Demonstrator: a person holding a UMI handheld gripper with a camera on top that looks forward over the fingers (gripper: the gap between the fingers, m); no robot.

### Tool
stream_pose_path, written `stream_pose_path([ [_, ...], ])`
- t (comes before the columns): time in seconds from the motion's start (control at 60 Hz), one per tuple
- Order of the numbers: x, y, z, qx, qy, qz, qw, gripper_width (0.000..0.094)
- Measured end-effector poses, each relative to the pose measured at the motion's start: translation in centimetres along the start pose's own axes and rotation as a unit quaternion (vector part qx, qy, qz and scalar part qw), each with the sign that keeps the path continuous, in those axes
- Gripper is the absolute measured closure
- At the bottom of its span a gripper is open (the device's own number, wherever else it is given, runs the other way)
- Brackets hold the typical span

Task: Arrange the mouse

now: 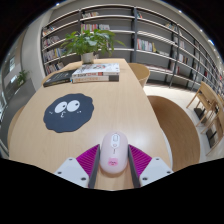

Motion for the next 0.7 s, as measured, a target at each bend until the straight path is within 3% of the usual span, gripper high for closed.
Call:
stream_pose_path([
  [0.183, 0.2, 0.3, -0.2, 0.005, 0.004, 0.001, 1.0, 0.0488],
  [0.317, 0.3, 0.3, -0.2, 0.015, 0.001, 0.004, 1.0, 0.0601],
  [0.45, 0.3, -1.3, -1.4, 0.026, 0.012, 0.02, 0.999, 0.0601],
  [0.567, -0.7, -5.0, -7.5, -0.021, 0.032, 0.044, 0.998, 0.0601],
  [0.7, -1.2, -9.6, -17.6, -0.117, 0.03, 0.07, 0.99, 0.06],
])
Point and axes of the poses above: the point between the fingertips, and its own axes, seen from behind it with the camera up: x to the left, z down, y forward, the way the camera looks, the point moved 9 cm from there along -y, backward, against the way the camera looks, and after that the axes turned 14 degrees about z, right-handed, at the moved point
